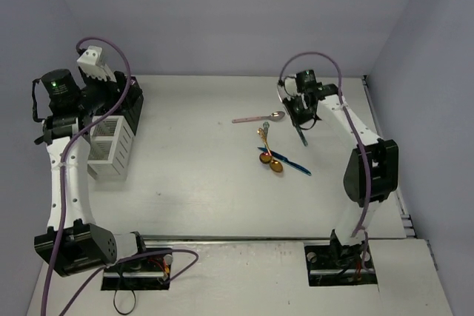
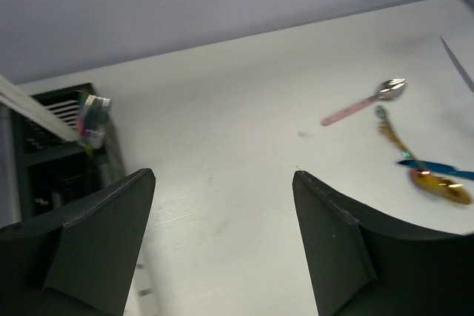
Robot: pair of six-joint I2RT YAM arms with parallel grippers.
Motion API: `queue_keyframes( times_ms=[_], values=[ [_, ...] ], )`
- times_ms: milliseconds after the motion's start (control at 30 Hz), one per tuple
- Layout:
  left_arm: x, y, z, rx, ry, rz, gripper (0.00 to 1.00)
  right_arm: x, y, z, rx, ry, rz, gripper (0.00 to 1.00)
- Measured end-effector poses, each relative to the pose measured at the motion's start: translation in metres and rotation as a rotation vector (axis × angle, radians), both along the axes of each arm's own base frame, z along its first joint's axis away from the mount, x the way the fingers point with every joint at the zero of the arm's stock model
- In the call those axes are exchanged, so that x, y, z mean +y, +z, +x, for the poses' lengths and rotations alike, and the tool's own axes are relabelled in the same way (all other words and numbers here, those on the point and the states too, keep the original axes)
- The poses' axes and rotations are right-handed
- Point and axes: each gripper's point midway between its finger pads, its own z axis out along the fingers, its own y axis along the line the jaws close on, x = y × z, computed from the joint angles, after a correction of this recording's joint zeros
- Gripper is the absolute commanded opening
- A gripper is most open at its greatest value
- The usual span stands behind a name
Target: Sort the eating utensils into containers
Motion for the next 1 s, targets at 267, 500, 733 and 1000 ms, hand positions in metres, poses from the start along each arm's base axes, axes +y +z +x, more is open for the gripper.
queue_keyframes(
  times_ms=[267,500,733,1000],
  values=[
    [-0.097,-0.025,-0.012,0.151,-0.191,-0.287,0.73,0.142,0.153,-0.009,-0.314,0.260,0.294,0.00],
    [-0.162,-0.025,-0.023,0.213,-0.311,-0.396,0.73,0.231,0.139,-0.063,-0.229,0.448,0.337,0.00],
    [-0.187,-0.032,-0.023,0.244,-0.336,-0.416,0.71,0.242,0.123,-0.072,-0.185,0.461,0.320,0.00],
    [-0.193,-0.052,-0.006,0.297,-0.289,-0.433,0.41,0.246,0.123,-0.076,-0.192,0.470,0.309,0.00]
  ],
)
